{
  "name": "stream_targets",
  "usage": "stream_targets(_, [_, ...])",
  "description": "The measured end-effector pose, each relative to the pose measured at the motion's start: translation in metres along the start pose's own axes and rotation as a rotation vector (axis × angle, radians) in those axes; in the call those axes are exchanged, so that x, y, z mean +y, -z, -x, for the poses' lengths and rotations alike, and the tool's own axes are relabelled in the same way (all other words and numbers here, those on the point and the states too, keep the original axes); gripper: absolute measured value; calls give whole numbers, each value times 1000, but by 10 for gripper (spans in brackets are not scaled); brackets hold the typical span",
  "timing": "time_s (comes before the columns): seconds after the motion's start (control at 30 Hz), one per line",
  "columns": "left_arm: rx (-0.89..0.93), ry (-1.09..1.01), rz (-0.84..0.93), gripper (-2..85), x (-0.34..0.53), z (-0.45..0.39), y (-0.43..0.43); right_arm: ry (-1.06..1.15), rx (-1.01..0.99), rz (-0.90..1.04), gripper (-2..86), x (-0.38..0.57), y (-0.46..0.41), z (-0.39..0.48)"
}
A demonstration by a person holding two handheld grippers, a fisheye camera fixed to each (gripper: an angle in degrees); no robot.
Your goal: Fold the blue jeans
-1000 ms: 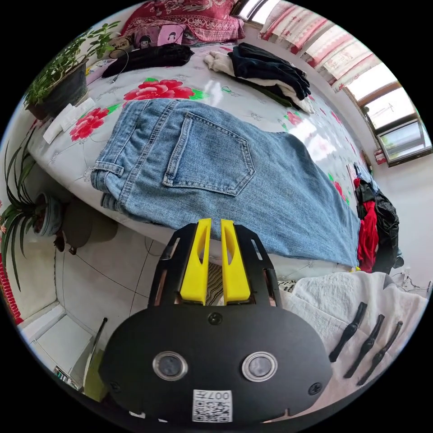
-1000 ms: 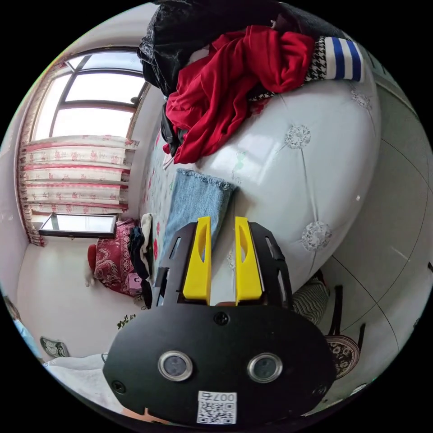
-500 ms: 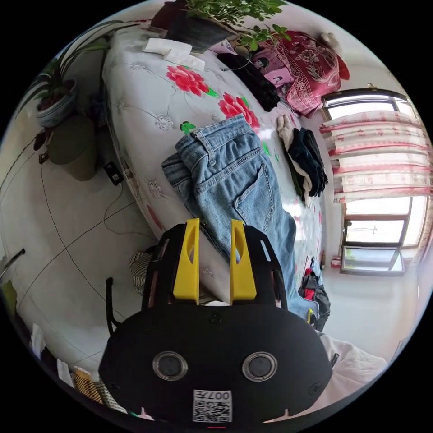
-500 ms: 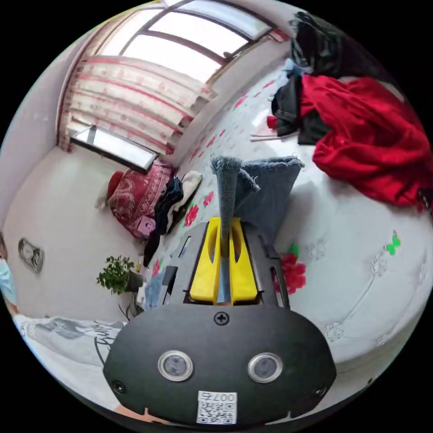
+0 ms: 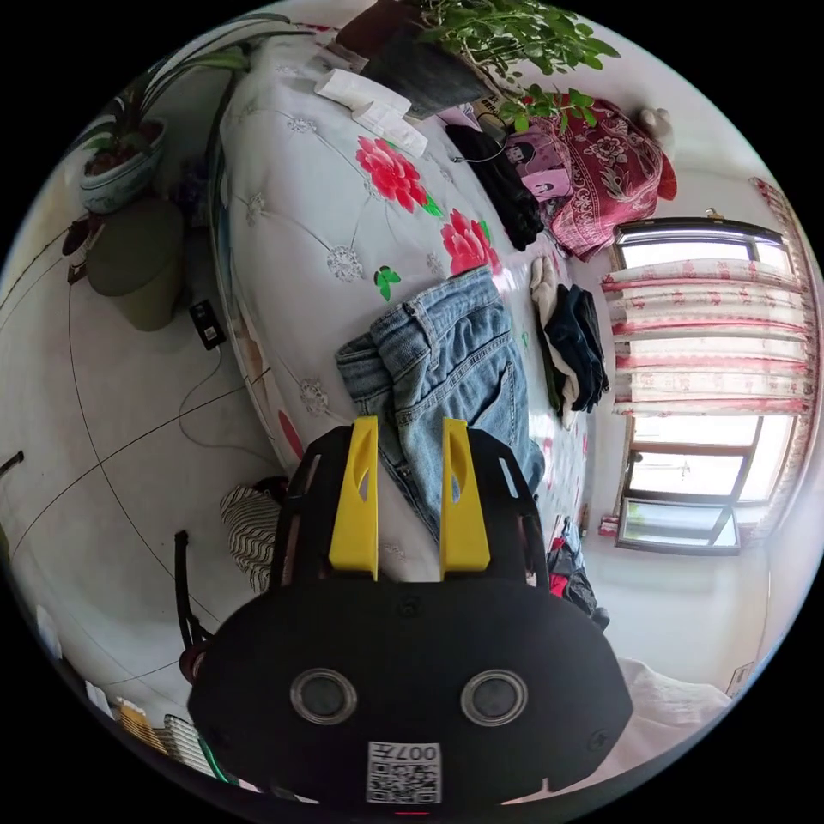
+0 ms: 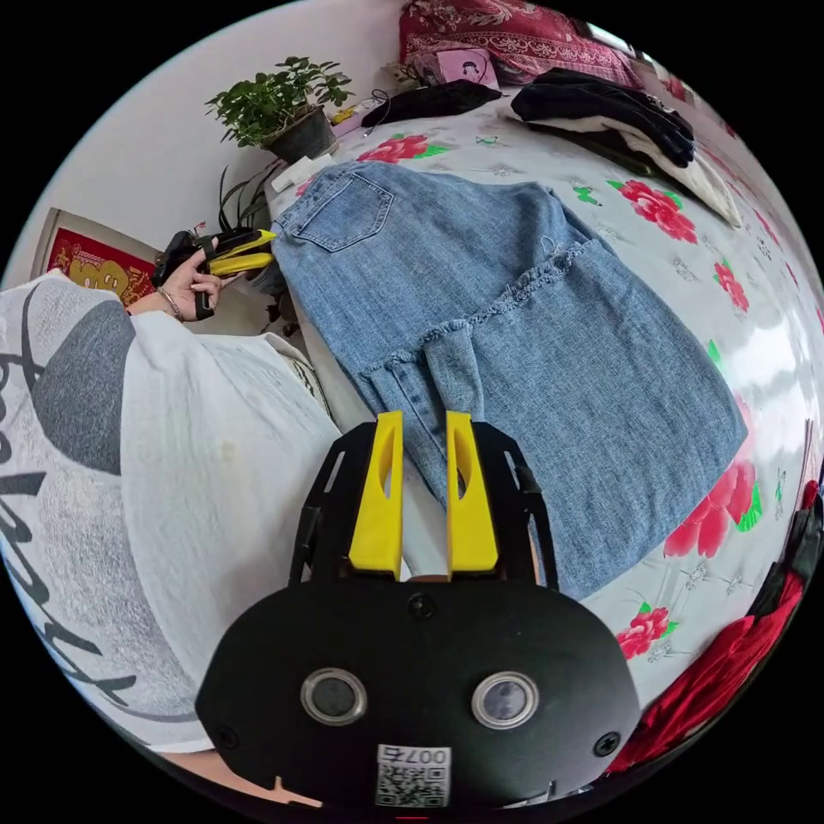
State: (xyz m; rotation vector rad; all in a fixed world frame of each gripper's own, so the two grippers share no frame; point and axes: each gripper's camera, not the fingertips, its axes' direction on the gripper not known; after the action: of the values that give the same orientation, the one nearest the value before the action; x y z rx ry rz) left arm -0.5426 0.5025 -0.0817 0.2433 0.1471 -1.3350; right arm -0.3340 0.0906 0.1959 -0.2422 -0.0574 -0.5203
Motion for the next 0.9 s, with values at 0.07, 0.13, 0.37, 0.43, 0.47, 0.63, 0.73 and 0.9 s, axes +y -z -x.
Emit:
stream_targets(0.07, [-10,2,-3,114,-7,9,1,-2,68,-9,57,-2,0,4])
stream_targets(0.13, [6,5,-11,118,-18,14,-3,-7,156,5,55,-7,-3,5])
stream_targets(0.37, [-162,-48,39,88,-38,-5,-20,21,219,229,47,-27,-67,2])
stream_targets(0.43, [-133,-75,32,64,-38,-9,-17,37,215,185,45,-29,-59,4])
stream_targets(0.47, [-113,-72,28,59,-38,-9,-16,40,200,131,44,-29,-48,3])
stream_targets(0.63, [46,-217,-32,50,-27,-47,1,-38,151,-104,43,-33,-11,-28])
stream_targets(0.73, [110,-405,-21,49,-17,-108,-1,-58,35,17,41,-43,-37,-58])
stream_targets(0.9, [212,-904,113,44,40,-250,-29,-118,52,-26,37,-9,-24,-88])
